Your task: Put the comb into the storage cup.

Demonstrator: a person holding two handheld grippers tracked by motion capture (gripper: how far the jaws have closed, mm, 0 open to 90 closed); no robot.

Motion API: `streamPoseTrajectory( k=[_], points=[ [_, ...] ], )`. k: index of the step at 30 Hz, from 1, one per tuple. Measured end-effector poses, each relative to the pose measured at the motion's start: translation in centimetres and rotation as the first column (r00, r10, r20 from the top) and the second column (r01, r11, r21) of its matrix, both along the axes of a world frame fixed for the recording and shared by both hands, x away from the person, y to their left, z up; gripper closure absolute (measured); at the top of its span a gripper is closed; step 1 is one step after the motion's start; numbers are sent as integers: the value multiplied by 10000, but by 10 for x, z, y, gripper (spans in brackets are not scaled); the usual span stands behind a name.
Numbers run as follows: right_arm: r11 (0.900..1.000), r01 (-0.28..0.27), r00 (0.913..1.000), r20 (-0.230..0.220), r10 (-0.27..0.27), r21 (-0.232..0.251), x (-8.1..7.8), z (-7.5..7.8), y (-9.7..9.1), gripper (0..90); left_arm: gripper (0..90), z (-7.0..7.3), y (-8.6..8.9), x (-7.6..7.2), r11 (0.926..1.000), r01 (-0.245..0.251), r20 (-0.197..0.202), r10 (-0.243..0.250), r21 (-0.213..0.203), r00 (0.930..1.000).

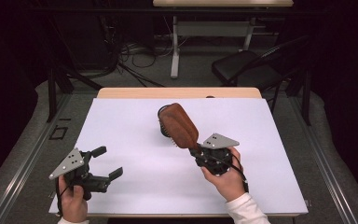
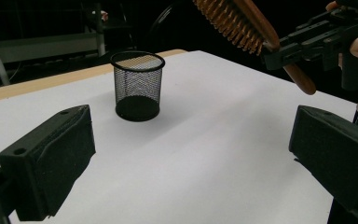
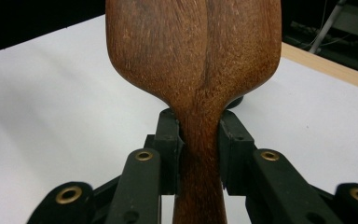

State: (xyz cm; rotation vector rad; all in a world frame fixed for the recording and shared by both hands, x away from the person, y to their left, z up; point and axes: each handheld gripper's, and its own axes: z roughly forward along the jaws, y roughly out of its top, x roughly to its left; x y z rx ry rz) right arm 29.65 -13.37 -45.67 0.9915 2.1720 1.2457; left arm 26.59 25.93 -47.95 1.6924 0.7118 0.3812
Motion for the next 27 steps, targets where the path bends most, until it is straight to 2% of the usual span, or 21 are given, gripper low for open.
streamPoseTrajectory(
  k=[7, 14, 15, 27],
  points=[
    [9998, 22, 9993, 363, -29, 191, -5, 2, -2, 724, 4, 0, -1, 2, 10000, 28, -92, -29, -40, 10000],
    [9987, 94, 9973, 720, -130, 505, -9, 1, -4, 724, 4, 0, -3, 4, 9990, -411, -270, 407, -154, 9988],
    [9984, 84, 9973, 720, -123, 551, -10, 0, -4, 724, 4, 0, -3, 4, 9985, -527, -304, 523, -129, 9982],
    [9985, -79, 9962, 866, 33, 536, -12, -6, 1, 724, 4, -2, -5, 7, 9983, -575, -616, 569, -85, 9965]
  ],
)
